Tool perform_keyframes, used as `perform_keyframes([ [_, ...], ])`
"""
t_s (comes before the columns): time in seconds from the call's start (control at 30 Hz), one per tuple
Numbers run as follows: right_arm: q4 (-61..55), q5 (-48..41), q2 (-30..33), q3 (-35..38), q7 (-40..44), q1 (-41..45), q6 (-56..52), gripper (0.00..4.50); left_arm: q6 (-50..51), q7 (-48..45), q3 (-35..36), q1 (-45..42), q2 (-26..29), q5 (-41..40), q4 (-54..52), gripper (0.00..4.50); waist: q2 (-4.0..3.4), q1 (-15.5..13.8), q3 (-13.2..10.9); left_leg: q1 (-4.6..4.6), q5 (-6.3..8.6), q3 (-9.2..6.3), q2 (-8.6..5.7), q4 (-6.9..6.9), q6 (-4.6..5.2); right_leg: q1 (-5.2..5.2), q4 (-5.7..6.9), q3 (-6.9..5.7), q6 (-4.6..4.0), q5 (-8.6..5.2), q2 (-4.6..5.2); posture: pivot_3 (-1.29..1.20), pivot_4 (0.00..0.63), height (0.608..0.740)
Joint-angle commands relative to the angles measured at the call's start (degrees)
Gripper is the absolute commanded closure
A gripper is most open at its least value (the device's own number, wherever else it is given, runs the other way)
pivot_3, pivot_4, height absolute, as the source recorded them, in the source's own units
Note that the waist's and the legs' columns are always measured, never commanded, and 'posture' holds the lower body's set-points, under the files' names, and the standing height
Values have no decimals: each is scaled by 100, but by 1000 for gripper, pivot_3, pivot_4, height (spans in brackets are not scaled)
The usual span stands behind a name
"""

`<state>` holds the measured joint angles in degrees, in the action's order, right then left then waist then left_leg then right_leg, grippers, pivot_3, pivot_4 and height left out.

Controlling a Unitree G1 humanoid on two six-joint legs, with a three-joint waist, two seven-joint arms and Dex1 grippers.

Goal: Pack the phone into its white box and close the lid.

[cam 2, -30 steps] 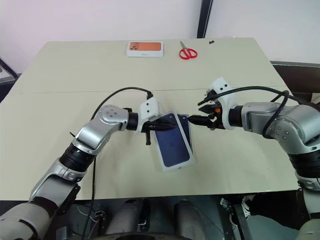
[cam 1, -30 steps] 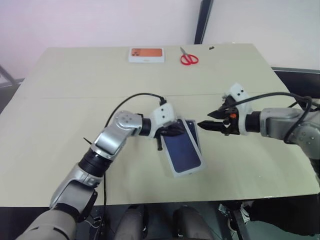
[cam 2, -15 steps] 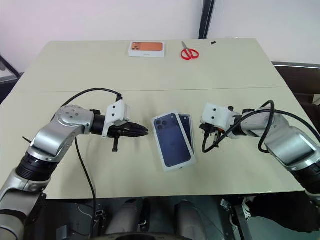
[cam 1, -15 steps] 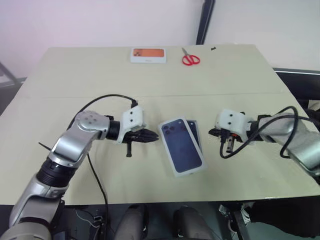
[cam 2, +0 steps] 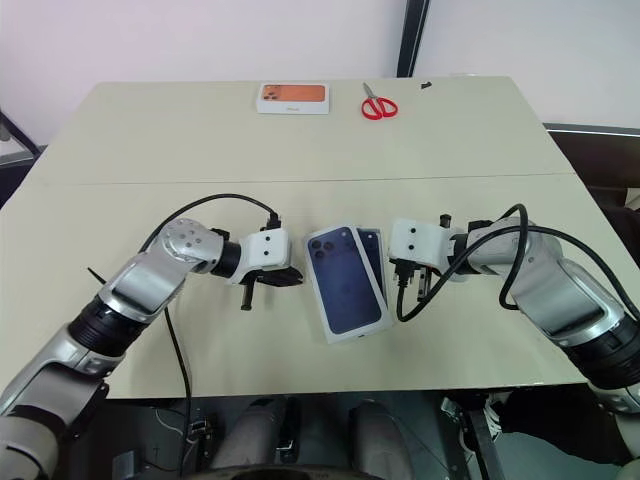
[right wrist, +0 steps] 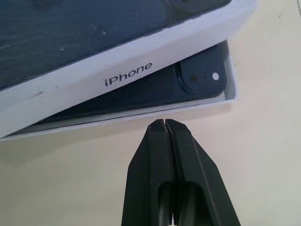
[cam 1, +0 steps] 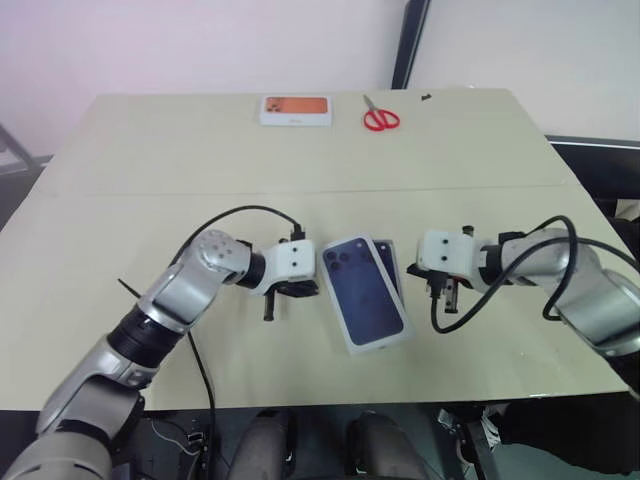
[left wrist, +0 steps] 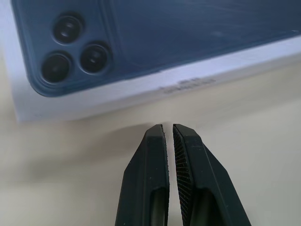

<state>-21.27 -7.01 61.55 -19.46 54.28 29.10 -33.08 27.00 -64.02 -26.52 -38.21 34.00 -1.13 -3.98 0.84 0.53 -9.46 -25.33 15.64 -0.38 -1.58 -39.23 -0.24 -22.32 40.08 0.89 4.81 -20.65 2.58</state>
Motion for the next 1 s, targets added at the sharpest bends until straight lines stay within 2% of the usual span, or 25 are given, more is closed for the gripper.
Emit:
perform_keyframes([
  [0.03,-186,231,-76,124,11,-50,73,4471,-102,377,46,-152,-348,156,84,4136,0,-7,0,0,0,0,0,0,0,0,0,0,0,0,0,0,150,740],
  [0.33,-269,405,-282,220,101,-37,-79,4471,-59,1275,310,-317,-1144,284,393,4136,0,0,0,0,-1,0,0,-2,-2,-1,4,0,0,0,0,0,150,740],
  [0.7,-190,578,-445,287,97,-33,-100,4471,-118,1120,280,-331,-1091,304,491,4136,0,8,0,0,-2,0,0,-2,-4,-2,4,0,0,0,0,0,150,740],
  [1.0,-71,915,-932,137,-33,256,-158,4471,56,1521,425,-344,-1277,342,722,4136,0,13,1,1,-3,0,0,-2,-6,-6,10,1,0,0,-1,0,150,740],
])
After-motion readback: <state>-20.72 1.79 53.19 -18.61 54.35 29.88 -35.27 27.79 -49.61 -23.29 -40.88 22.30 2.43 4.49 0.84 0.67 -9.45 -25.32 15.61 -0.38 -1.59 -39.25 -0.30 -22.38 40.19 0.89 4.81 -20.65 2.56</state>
